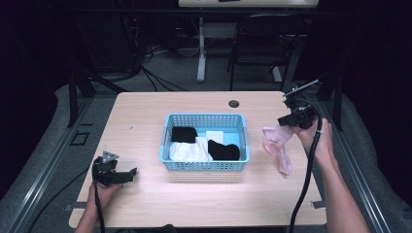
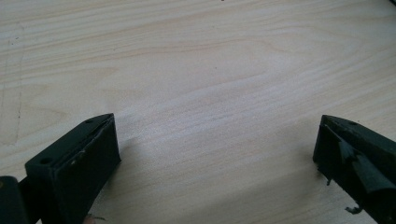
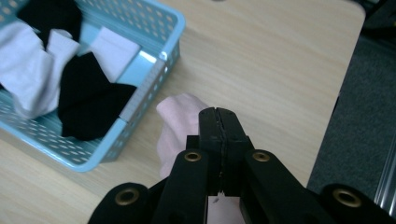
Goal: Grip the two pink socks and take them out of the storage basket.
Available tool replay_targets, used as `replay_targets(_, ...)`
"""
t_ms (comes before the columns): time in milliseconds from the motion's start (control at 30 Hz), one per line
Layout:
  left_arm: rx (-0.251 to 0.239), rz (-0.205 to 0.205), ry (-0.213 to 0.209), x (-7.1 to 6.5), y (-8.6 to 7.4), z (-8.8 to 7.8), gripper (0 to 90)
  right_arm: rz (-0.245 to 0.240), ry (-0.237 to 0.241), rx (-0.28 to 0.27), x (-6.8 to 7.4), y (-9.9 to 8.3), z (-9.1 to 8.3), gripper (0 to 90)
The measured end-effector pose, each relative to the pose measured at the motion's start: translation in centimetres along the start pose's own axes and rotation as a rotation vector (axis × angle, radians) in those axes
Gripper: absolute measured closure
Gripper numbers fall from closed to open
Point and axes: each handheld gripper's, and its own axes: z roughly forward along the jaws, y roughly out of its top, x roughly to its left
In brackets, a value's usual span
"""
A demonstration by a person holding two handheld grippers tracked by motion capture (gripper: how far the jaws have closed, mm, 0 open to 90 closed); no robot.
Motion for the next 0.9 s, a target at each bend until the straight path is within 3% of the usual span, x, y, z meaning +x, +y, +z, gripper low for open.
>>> replay_targets(33,0.000,-0.001,0.000,0.0,0.0,0.0,0.4,0.012,0.002,0.041,-0.4,-0.9,1.6,90.0)
replay_targets(100,-0.002,-0.001,0.001,0.0,0.0,0.0,0.4,0.028,0.006,0.053,-0.5,-1.3,2.4,90.0)
replay_targets(167,-0.001,-0.001,0.001,0.0,0.0,0.0,0.4,0.032,0.016,0.110,-0.7,-2.5,4.6,90.0)
replay_targets(300,-0.002,-0.001,0.001,0.0,0.0,0.0,0.4,0.042,0.020,0.147,-0.6,-3.6,6.5,90.0)
replay_targets(500,0.000,-0.001,0.000,0.0,0.0,0.0,0.4,0.058,0.073,0.209,-0.4,-5.4,9.7,88.0)
replay_targets(533,-0.002,0.000,0.001,0.0,0.0,0.0,0.4,0.058,0.073,0.209,-0.4,-5.4,9.7,88.0)
replay_targets(567,0.000,0.000,0.000,0.0,0.0,0.0,0.4,0.049,0.092,0.210,-0.3,-5.6,9.7,79.8)
replay_targets(600,0.000,0.000,0.000,0.0,0.0,0.0,0.4,0.049,0.092,0.210,-0.3,-5.6,9.7,79.8)
replay_targets(633,0.000,0.000,0.000,0.0,0.0,0.0,0.4,0.043,0.080,0.195,-0.2,-5.5,9.3,71.7)
replay_targets(700,0.000,0.000,0.000,0.0,0.0,0.0,0.4,0.040,0.082,0.184,-0.2,-5.4,9.0,69.1)
replay_targets(800,0.000,0.000,0.000,0.0,0.0,0.0,0.4,0.041,0.088,0.148,-0.2,-5.4,7.5,59.3)
replay_targets(833,0.000,0.000,0.000,0.0,0.0,0.0,0.4,0.036,0.092,0.140,-0.1,-5.6,6.8,52.1)
replay_targets(867,0.000,0.000,0.000,0.0,0.0,0.0,0.4,0.036,0.092,0.140,-0.1,-5.6,6.8,52.1)
replay_targets(900,0.000,0.000,0.000,0.0,0.0,0.0,0.4,0.020,0.075,0.140,0.0,-5.9,5.9,42.8)
